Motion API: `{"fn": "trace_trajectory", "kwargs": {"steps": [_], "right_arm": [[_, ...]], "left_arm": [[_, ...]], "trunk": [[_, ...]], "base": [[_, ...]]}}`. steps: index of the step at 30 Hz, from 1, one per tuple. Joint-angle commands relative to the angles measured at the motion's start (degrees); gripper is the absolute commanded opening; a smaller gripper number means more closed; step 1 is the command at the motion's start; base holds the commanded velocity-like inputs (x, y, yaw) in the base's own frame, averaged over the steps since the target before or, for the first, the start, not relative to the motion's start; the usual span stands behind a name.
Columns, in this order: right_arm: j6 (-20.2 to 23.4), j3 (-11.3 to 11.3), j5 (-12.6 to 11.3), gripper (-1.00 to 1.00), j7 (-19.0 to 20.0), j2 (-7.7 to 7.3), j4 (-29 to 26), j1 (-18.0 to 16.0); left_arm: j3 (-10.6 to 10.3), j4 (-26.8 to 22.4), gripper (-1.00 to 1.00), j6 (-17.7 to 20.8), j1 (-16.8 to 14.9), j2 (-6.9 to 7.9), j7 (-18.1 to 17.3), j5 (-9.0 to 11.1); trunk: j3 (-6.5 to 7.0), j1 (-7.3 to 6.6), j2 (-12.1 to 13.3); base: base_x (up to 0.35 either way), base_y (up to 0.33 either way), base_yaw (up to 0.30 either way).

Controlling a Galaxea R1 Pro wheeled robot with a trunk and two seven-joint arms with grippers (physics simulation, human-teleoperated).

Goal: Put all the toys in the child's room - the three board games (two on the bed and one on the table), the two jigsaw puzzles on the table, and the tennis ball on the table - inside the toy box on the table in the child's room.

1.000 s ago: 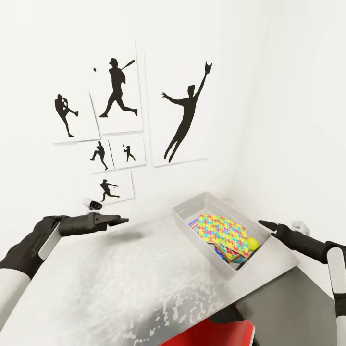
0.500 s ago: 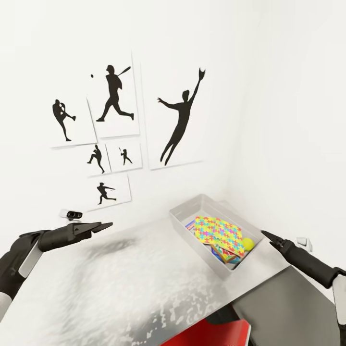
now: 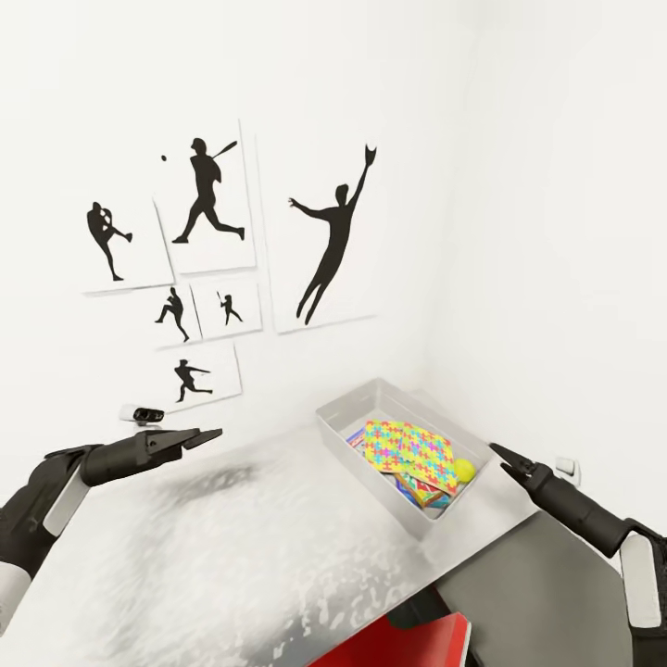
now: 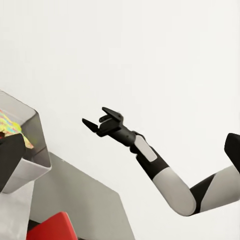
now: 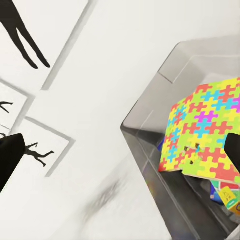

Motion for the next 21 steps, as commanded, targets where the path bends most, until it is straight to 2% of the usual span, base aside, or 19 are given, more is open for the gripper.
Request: {"fn": "trace_trajectory", "kwargs": {"steps": [1, 6, 12, 21], "right_arm": [[0.2, -0.1, 0.0, 1.0, 0.2, 0.22, 0.0, -0.1], [0.3, -0.2, 0.1, 1.0, 0.3, 0.99, -0.2, 0.0], [0.1, 0.0, 0.1, 1.0, 0.3, 1.14, -0.2, 0.0], [0.1, 0.0, 0.1, 1.0, 0.5, 1.12, -0.2, 0.0]], "left_arm": [[-0.1, 0.0, 1.0, 0.6, 0.0, 0.01, -0.1, 0.1], [-0.2, 0.0, 1.0, 0.6, 0.0, -0.16, -0.1, 0.1], [-0.2, -0.1, 1.0, 0.6, 0.0, -0.24, -0.1, 0.1], [-0.2, -0.3, 1.0, 0.6, 0.0, -0.83, -0.1, 0.1]], "trunk": [[-0.04, 0.04, -0.1], [0.41, 0.04, -0.1], [0.95, 0.04, -0.1], [1.76, 0.04, -0.1]], "base": [[0.0, 0.0, -0.12], [0.0, 0.031, -0.128], [0.0, 0.117, -0.143], [0.0, 0.017, -0.149]]}}
